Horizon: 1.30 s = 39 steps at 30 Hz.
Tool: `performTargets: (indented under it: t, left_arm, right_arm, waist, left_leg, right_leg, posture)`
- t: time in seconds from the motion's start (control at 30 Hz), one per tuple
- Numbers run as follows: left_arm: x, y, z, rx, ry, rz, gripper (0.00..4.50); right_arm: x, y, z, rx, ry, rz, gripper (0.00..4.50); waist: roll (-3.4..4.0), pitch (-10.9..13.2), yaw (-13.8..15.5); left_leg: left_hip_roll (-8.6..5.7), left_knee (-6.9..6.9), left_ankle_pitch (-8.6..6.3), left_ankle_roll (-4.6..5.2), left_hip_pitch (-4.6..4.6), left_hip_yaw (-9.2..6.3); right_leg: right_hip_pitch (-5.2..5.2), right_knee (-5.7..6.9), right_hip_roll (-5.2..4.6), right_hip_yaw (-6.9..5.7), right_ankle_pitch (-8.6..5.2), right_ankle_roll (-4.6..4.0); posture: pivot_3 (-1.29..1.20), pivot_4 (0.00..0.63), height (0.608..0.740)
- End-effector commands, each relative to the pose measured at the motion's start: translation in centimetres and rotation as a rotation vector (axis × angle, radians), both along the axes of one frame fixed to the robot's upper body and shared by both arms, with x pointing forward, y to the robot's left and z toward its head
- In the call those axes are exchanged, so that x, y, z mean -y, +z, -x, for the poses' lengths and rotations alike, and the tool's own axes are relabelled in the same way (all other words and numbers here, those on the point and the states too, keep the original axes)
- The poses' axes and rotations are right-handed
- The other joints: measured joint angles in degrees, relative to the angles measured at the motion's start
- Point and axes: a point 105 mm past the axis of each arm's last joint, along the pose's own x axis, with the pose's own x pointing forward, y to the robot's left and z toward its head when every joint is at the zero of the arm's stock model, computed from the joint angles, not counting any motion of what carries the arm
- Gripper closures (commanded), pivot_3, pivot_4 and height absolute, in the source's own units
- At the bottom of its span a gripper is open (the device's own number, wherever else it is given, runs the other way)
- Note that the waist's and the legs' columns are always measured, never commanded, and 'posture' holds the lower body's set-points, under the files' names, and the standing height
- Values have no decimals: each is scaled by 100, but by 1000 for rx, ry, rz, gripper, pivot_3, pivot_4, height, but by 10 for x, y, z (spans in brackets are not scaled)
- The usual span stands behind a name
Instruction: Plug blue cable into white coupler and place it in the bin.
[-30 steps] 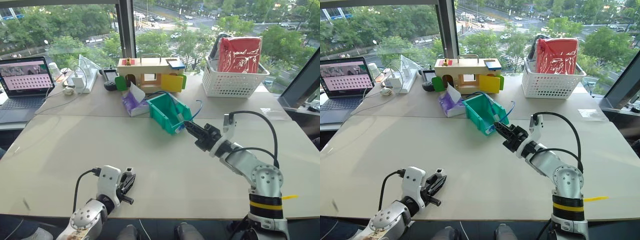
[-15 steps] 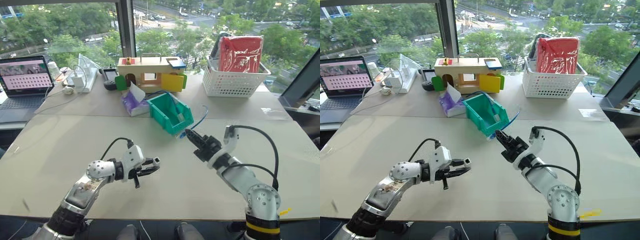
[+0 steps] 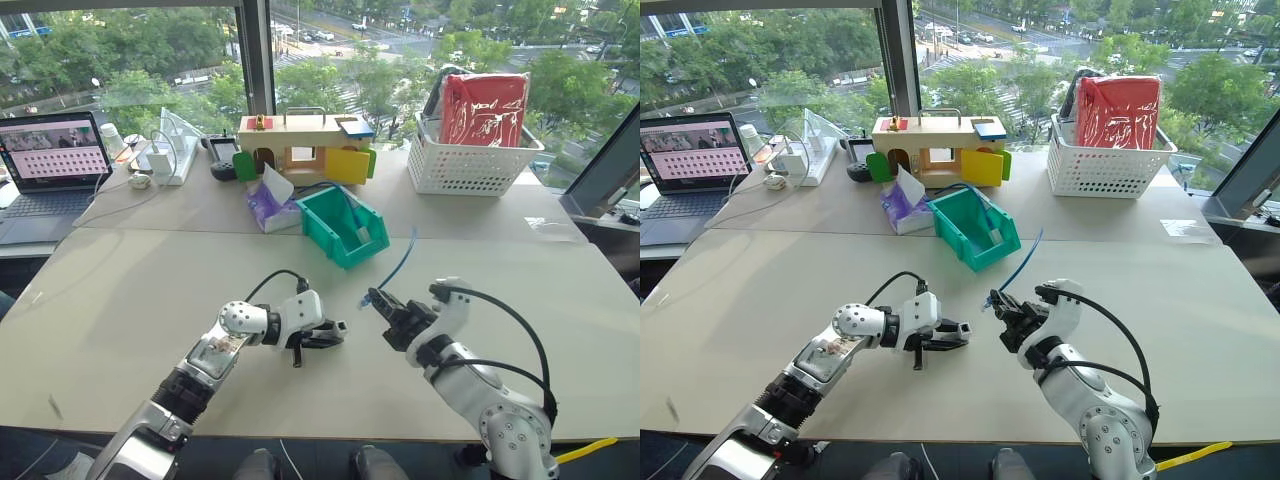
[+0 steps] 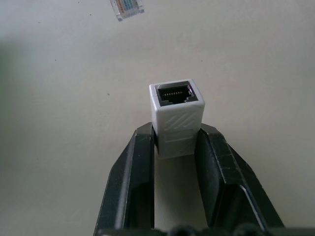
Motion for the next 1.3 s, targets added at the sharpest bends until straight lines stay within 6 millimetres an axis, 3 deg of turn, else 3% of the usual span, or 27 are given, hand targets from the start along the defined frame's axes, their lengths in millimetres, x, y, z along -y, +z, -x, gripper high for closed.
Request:
performTargets:
  t: [0.03,0.07,0.1,0.33,0.67,0.97,1.07,1.17,1.3]
  left_arm:
    - [-2,-14,6,-29,-16,-16,3279]
    - [-3,-15,7,-39,-13,-12,2778]
    - [-4,-16,8,-52,-8,-8,2639]
    - [-8,-18,15,-118,34,28,156]
    - [3,-15,20,-250,284,101,156]
    - [6,-13,18,-241,375,96,156]
    - [6,-15,21,-245,373,94,875]
    - [5,-16,19,-229,371,72,1967]
    - [17,1,13,-287,393,68,3614]
  right_arm:
    - [9,20,0,86,-31,1,4500]
    - [10,21,0,87,-32,4,4500]
    - [10,21,0,88,-33,6,4500]
    - [12,22,0,87,-29,14,4500]
    - [13,23,-1,88,-26,20,4500]
    - [10,24,-2,84,-12,27,4500]
    - [9,21,0,64,3,39,4500]
    - [-1,10,4,2,52,74,4500]
    - [-17,1,12,-44,126,115,4500]
  waist:
    - [-1,-1,-3]
    - [-1,-1,-4]
    - [-1,-1,-7]
    - [-2,-2,-27]
    - [-3,-4,-12]
    - [-3,-4,-17]
    - [-2,-4,-22]
    - [-2,-4,-23]
    - [-3,-4,-4]
  left_leg:
    - [0,0,0,0,1,0]
    - [0,0,0,0,1,-1]
    - [0,0,0,0,1,-1]
    - [2,0,0,0,3,-3]
    - [0,0,0,0,13,-9]
    - [0,0,0,0,58,-11]
    - [0,0,0,0,59,-13]
    - [0,0,-1,0,58,-15]
    - [-1,0,-1,0,54,-16]
  right_leg:
    - [0,0,0,0,0,0]
    - [1,1,0,0,0,0]
    - [1,1,0,0,0,0]
    - [2,2,2,0,0,0]
    - [13,3,0,-1,-1,3]
    - [60,-1,-1,-3,-21,33]
    - [61,-1,-1,-3,-21,30]
    - [61,-1,-1,-3,-19,24]
    - [61,-3,-4,-4,-11,12]
  posture:
    - [0,150,737]
    - [0,150,737]
    - [0,150,737]
    - [0,150,737]
    - [0,150,737]
    - [0,150,737]
    - [0,150,737]
    - [0,150,737]
    - [0,150,737]
